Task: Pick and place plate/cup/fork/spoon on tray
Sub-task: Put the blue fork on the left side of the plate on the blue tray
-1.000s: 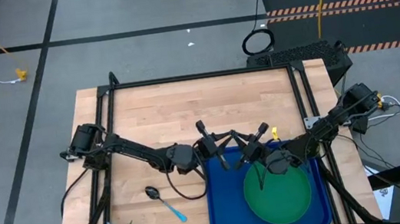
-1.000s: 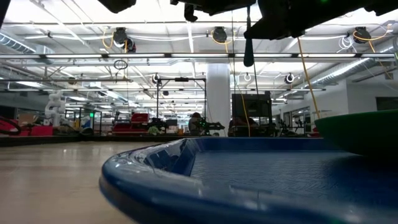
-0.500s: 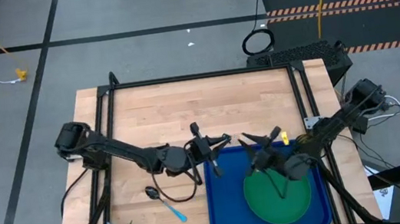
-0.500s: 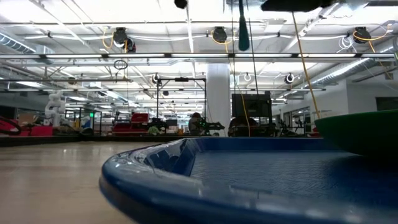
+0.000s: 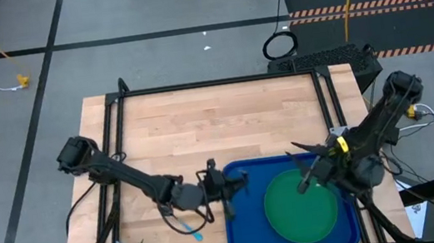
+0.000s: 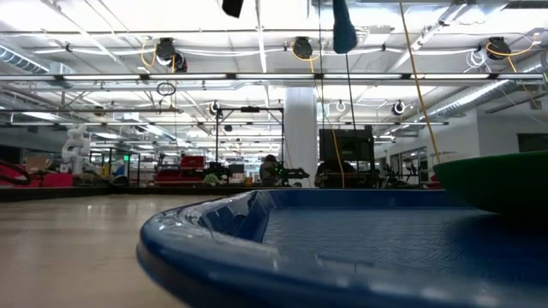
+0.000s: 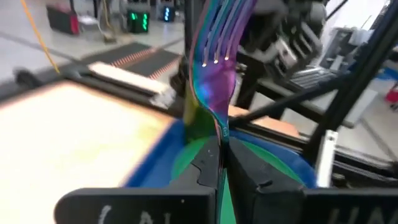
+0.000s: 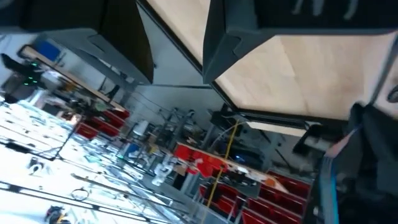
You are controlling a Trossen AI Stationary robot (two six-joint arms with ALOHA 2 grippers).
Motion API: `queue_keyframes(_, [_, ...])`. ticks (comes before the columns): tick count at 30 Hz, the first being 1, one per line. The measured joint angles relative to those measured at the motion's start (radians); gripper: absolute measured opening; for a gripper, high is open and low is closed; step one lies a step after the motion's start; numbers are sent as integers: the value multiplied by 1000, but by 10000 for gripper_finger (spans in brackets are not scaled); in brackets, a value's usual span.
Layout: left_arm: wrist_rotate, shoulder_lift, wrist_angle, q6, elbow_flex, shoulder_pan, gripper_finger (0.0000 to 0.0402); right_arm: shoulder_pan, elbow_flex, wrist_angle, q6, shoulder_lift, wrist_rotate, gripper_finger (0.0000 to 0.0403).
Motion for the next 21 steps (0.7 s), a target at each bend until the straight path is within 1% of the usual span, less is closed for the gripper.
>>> queue_keyframes(4, [-3, 53, 12, -137, 0, -32, 10, 42, 0, -1, -36, -28, -1, 131])
queue_keyframes(10, [-7, 161, 54, -333, 0, -53, 20, 66, 0, -1, -95, -44, -1, 131])
queue_keyframes(15, [-3, 242, 116, -441, 0, -48, 10, 70, 0, -2, -129, -44, -1, 130])
queue_keyframes(21, [18, 309, 118, -632, 0, -23, 21, 70, 0, -2, -133, -44, -2, 130])
